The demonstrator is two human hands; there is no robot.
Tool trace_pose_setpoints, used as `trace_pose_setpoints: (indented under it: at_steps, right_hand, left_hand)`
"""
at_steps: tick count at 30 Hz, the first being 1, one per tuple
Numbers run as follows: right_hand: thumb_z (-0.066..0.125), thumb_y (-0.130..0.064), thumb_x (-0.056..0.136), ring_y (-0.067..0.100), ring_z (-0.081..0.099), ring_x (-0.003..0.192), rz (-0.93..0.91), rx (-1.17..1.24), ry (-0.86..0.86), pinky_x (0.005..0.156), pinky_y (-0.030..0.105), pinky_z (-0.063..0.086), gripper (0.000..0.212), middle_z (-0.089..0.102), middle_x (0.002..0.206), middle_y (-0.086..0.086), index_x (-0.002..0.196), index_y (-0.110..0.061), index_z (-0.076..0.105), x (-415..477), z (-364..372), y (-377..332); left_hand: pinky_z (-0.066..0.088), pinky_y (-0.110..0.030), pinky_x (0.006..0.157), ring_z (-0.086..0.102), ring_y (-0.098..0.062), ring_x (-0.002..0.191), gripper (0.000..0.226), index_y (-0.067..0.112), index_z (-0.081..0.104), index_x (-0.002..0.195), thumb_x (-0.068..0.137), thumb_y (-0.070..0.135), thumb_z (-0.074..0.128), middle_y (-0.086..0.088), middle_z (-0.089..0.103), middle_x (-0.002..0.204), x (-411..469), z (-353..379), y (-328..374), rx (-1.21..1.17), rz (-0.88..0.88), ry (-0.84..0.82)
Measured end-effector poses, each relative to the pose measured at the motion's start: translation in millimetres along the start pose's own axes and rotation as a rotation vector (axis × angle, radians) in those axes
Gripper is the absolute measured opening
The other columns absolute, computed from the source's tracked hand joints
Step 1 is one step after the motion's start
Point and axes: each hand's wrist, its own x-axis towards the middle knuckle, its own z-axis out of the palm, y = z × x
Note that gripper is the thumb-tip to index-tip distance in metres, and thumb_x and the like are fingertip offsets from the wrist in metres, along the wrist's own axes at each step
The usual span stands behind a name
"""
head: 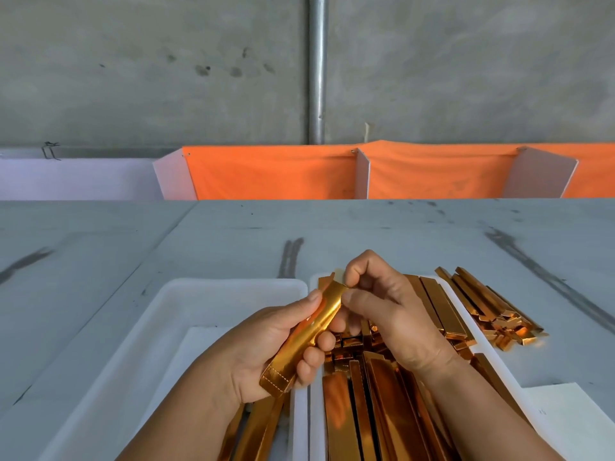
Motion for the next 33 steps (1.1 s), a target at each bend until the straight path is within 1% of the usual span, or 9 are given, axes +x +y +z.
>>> trace_pose_setpoints:
  at_steps: [7, 11, 15, 17, 20, 24, 27, 30, 33]
  right_hand:
    - [0.057, -0.017, 0.081, 0.026, 0.056, 0.061, 0.046, -0.163, 0.059, 0.057, 0.043, 0.050, 0.005, 0.059, 0.071, 0.009, 0.086, -0.015, 0.055, 0, 2, 4]
    - [0.059, -0.019, 0.082, 0.020, 0.062, 0.063, 0.106, -0.185, 0.023, 0.058, 0.034, 0.053, 0.005, 0.064, 0.069, 0.010, 0.083, -0.014, 0.058, 1, 0, 2]
    - [0.061, -0.004, 0.093, 0.014, 0.062, 0.059, 0.149, -0.127, -0.007, 0.056, 0.028, 0.050, 0.018, 0.065, 0.064, 0.005, 0.077, -0.011, 0.058, 1, -3, -1]
    - [0.064, -0.003, 0.092, 0.014, 0.058, 0.056, 0.143, -0.158, 0.049, 0.055, 0.027, 0.049, 0.019, 0.062, 0.062, 0.003, 0.075, -0.011, 0.061, 2, -3, -1]
    - [0.068, -0.010, 0.090, 0.013, 0.053, 0.052, 0.142, -0.230, 0.176, 0.053, 0.026, 0.047, 0.017, 0.057, 0.059, 0.001, 0.074, -0.014, 0.064, 3, -1, 2]
    - [0.071, -0.020, 0.089, 0.013, 0.052, 0.053, 0.164, -0.309, 0.267, 0.054, 0.031, 0.048, 0.016, 0.056, 0.056, -0.005, 0.073, -0.019, 0.067, 5, 1, 8]
    - [0.072, -0.023, 0.088, 0.012, 0.053, 0.052, 0.161, -0.328, 0.240, 0.055, 0.031, 0.049, 0.015, 0.058, 0.056, -0.005, 0.074, -0.020, 0.068, 4, 5, 8]
    - [0.066, -0.022, 0.093, 0.010, 0.054, 0.050, 0.160, -0.338, 0.162, 0.055, 0.029, 0.050, 0.017, 0.061, 0.057, -0.002, 0.076, -0.020, 0.069, 2, 8, 6]
    - [0.059, -0.019, 0.097, 0.012, 0.054, 0.050, 0.151, -0.358, 0.139, 0.055, 0.034, 0.049, 0.020, 0.062, 0.058, 0.000, 0.078, -0.020, 0.068, 1, 8, 4]
  left_hand:
    - [0.050, -0.018, 0.050, 0.058, -0.009, 0.057, 0.047, 0.008, 0.071, 0.102, 0.086, 0.052, 0.066, -0.005, 0.061, 0.079, 2, -2, 1, 0.051, 0.044, 0.040]
    - [0.049, -0.017, 0.048, 0.057, -0.008, 0.055, 0.047, 0.010, 0.071, 0.101, 0.082, 0.053, 0.070, -0.005, 0.061, 0.079, 2, -3, 0, 0.110, 0.053, 0.069]
    - [0.050, -0.018, 0.050, 0.058, -0.009, 0.058, 0.043, 0.010, 0.073, 0.099, 0.086, 0.050, 0.064, -0.007, 0.064, 0.080, 0, 2, 2, 0.201, 0.051, 0.115]
    - [0.053, -0.024, 0.058, 0.063, -0.013, 0.065, 0.047, 0.012, 0.073, 0.099, 0.083, 0.055, 0.061, -0.008, 0.069, 0.085, -1, 7, 4, 0.344, 0.118, 0.241]
    - [0.057, -0.029, 0.075, 0.067, -0.003, 0.079, 0.051, 0.036, 0.065, 0.105, 0.075, 0.075, 0.051, 0.010, 0.070, 0.088, 0, 9, 3, 0.870, 0.317, 0.537]
    - [0.044, -0.017, 0.061, 0.058, 0.005, 0.076, 0.049, 0.050, 0.049, 0.106, 0.066, 0.078, 0.055, 0.022, 0.059, 0.082, 4, 12, -6, 1.346, 0.437, 0.716]
    - [0.034, -0.016, 0.054, 0.053, -0.001, 0.065, 0.041, 0.043, 0.042, 0.099, 0.075, 0.069, 0.061, 0.016, 0.052, 0.074, 12, 15, -13, 1.492, 0.441, 0.783]
    - [0.031, -0.014, 0.053, 0.052, -0.002, 0.065, 0.032, 0.040, 0.039, 0.108, 0.088, 0.060, 0.054, 0.016, 0.048, 0.073, 13, 14, -14, 1.497, 0.474, 0.825]
    - [0.029, -0.014, 0.052, 0.050, -0.003, 0.064, 0.024, 0.037, 0.037, 0.103, 0.092, 0.056, 0.048, 0.015, 0.045, 0.072, 14, 13, -16, 1.494, 0.473, 0.801]
